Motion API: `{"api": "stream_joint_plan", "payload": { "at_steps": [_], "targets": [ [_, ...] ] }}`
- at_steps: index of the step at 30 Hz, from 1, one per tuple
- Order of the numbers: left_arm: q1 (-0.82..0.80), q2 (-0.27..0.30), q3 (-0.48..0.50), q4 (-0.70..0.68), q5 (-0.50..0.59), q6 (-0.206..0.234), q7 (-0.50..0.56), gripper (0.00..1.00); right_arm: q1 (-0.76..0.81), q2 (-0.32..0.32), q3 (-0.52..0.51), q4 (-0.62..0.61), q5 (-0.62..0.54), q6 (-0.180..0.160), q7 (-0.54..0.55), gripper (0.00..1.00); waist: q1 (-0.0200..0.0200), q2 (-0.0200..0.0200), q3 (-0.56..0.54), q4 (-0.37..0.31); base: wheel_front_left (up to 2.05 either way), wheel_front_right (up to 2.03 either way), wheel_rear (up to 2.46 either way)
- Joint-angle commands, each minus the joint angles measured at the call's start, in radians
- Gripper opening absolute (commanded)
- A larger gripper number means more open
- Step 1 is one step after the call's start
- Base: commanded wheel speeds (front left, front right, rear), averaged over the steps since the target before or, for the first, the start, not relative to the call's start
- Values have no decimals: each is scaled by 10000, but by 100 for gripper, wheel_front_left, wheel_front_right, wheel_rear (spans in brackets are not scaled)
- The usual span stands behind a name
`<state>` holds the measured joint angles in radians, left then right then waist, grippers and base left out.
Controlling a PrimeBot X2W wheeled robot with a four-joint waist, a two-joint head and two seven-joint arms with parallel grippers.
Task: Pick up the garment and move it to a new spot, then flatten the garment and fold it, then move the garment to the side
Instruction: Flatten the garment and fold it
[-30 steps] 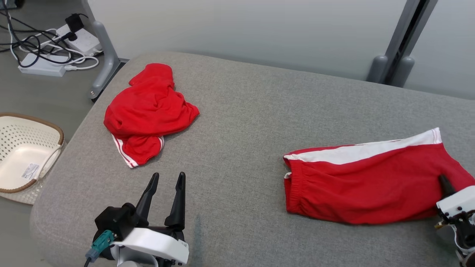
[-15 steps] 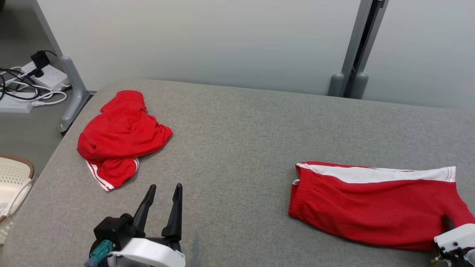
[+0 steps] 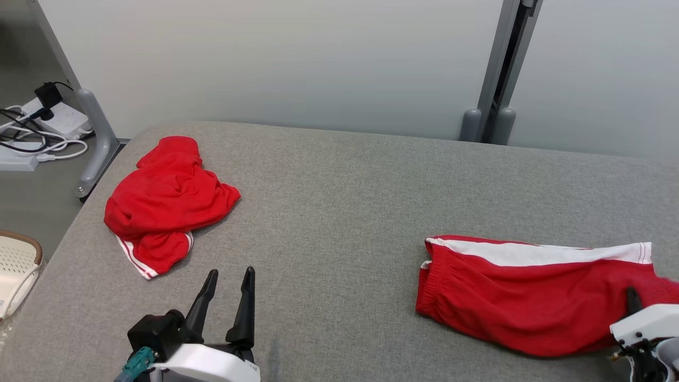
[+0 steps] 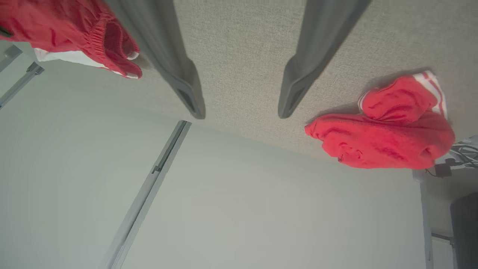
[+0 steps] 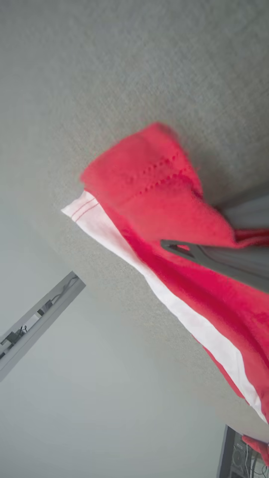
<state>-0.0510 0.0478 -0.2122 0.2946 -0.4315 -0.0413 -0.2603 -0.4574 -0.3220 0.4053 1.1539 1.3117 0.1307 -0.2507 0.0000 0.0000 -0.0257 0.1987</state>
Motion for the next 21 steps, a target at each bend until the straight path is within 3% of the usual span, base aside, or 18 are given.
{"api": "stream_joint_plan", "payload": {
  "at_steps": [1,7,14,21],
  "targets": [
    [106,52,85,74,-267,17,-49,100,-65,3,16,-224,-83,1,-104,0,0,0,-22,15,0,0,0],
    [-13,46,94,229,-301,-27,-49,100,21,6,17,-1528,-878,1,-163,0,0,0,-136,82,0,0,0],
    [58,49,246,272,-473,-30,-49,100,555,478,30,-3415,-2113,1,-157,0,0,0,-216,167,0,0,0],
    [6,44,281,286,-805,-73,-49,100,1103,878,985,-4666,-1956,1,-149,0,0,0,-225,317,0,0,0]
  ]
}}
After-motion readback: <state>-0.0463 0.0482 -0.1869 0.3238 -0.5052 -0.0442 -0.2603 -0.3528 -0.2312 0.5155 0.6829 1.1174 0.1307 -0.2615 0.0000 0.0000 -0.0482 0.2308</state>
